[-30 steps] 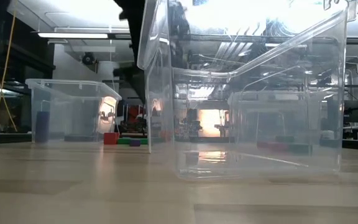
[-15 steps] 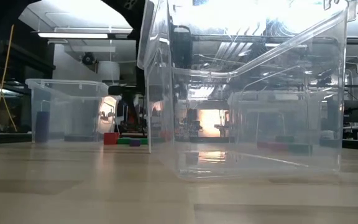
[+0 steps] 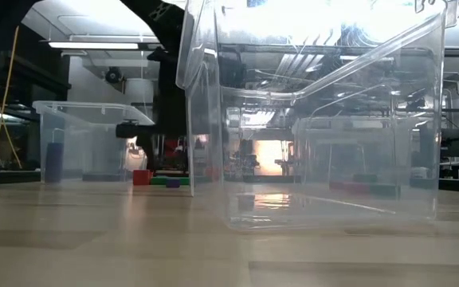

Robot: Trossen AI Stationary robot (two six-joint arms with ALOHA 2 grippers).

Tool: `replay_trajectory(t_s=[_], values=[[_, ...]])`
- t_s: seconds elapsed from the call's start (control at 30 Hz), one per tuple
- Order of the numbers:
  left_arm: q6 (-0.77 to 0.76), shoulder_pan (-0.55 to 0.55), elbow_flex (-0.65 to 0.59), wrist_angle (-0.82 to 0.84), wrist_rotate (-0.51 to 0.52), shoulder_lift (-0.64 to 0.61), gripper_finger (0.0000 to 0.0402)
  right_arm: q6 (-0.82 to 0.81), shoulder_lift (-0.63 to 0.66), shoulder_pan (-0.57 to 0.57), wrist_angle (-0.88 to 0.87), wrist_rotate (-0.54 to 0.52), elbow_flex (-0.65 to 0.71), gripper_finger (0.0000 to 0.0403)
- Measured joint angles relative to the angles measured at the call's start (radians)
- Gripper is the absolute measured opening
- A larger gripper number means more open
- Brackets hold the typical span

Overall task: Sort blocks
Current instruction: Put the blue block into the top left transparent bin

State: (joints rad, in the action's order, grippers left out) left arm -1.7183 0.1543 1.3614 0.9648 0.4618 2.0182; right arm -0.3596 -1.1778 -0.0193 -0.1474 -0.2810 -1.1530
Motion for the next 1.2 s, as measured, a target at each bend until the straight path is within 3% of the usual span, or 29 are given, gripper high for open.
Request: replay_trajectory(t_s=[0.3, 0.97, 1.07, 1.2], values=[[0.073, -0.002, -0.021, -0.122, 0.05, 0.0, 0.0239, 0.001, 0.0, 0.0, -0.018, 0.0, 0.0, 0.0316], [0.124, 0.03, -0.016, -0.133, 0.016, 0.081, 0.0237, -0.01, 0.0, 0.0, -0.049, 0.0, 0.0, 0.0316], [0.131, 0.03, -0.017, -0.132, 0.014, 0.082, 0.022, -0.025, 0.0, 0.0, -0.052, 0.0, 0.0, 0.0316], [0.145, 0.03, -0.017, -0.136, 0.011, 0.084, 0.0166, -0.025, 0.0, 0.0, -0.054, 0.0, 0.0, 0.0316]])
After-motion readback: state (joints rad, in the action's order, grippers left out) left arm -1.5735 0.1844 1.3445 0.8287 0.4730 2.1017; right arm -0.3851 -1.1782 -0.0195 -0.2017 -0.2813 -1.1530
